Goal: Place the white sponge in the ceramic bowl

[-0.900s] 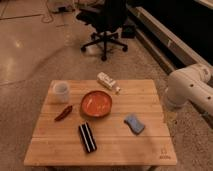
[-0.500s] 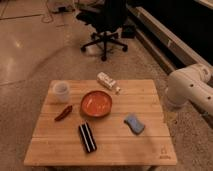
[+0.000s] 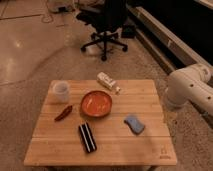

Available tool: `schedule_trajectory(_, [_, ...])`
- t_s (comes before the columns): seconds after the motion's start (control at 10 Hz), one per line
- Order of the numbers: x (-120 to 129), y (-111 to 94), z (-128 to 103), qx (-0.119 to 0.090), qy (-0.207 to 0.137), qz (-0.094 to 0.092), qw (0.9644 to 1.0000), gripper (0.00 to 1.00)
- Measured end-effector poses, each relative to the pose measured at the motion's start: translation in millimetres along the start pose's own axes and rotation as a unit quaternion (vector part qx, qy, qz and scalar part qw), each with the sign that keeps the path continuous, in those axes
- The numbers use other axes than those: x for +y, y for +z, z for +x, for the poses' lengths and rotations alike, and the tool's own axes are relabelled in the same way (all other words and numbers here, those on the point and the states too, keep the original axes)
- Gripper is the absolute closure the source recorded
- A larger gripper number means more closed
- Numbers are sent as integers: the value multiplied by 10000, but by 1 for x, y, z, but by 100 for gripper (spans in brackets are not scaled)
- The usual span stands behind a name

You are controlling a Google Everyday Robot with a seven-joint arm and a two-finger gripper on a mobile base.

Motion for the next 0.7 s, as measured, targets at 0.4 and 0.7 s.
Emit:
schedule_trajectory(0.4, [0,0,0,0,0,0,10000,35])
schedule_trajectory(0.7, [-3,-1,-2,-9,-3,20,10000,56])
